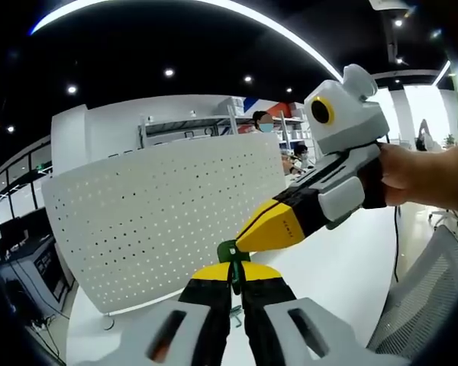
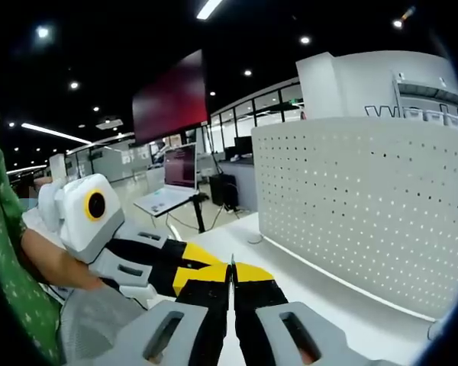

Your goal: Insert the hook assembly into the mounting plate slot until the hook locks in place.

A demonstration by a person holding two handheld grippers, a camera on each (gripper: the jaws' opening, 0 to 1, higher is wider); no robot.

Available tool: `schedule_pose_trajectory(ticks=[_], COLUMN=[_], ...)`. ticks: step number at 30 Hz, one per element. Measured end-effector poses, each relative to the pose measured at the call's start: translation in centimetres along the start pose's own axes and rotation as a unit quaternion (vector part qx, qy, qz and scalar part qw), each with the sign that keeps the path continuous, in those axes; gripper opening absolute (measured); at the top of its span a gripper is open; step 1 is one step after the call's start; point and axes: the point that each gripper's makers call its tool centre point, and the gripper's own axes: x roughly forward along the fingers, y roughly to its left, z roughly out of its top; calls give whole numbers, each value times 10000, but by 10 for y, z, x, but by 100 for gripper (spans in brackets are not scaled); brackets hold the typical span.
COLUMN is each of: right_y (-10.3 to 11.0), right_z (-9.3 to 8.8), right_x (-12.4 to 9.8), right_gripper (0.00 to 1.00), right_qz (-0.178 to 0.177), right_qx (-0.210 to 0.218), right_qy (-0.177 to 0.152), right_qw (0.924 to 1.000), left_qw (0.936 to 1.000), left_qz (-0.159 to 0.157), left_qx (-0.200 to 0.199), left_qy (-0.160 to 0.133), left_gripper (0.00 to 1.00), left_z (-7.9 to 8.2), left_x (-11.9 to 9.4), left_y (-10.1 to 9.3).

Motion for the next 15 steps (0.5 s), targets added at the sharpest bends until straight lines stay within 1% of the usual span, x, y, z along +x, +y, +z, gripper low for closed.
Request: schedule_pose_trajectory(ticks=[3, 10, 15], right_y=[-1, 0, 1], right_z=[0, 1, 1], right_x=[0, 0, 0], right_gripper=[0, 0, 0], right_qz=[-16, 5, -5], right_qx=[42, -19, -119], right_qy=[-12, 2, -11], right_qw=[10000, 10000, 9999], left_qw=[10000, 10000, 9996], left_qz=[11, -3, -10], left_qx=[0, -79, -267], left_qy=[1, 12, 11], left_gripper=[4, 3, 3], left_z=[0, 0, 1], left_x=[0, 0, 0], left_y=[0, -1, -1])
